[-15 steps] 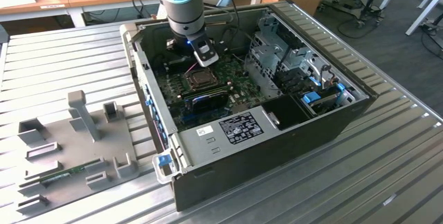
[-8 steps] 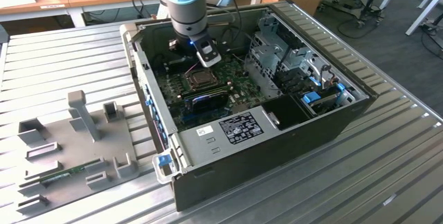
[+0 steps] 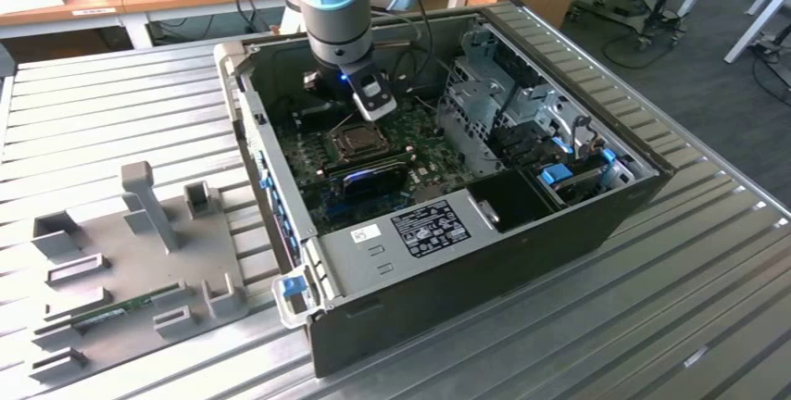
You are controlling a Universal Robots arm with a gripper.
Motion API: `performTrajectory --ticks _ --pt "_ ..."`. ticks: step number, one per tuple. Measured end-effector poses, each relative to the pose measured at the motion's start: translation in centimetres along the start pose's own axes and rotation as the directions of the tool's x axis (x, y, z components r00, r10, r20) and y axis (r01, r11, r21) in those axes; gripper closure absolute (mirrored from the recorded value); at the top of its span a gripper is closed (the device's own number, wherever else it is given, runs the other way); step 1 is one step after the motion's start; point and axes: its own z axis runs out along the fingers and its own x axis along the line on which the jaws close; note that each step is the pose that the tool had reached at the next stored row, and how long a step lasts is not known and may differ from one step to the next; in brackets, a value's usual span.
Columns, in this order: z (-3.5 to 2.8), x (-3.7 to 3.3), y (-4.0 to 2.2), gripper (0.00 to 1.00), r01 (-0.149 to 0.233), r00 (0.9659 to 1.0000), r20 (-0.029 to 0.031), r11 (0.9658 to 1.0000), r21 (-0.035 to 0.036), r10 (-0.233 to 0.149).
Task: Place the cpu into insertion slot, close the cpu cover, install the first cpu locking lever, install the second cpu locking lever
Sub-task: 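Install the first cpu locking lever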
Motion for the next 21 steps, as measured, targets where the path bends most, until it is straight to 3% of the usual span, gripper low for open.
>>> performTrajectory --ticks 12,21 --pt "0.24 0.13 0.22 0.90 0.000 1.0000 0.0012 1.0000 0.0026 0.000" --pt "0.90 0.17 -0.20 0.90 0.000 1.0000 0.0018 1.0000 0.0037 0.000"
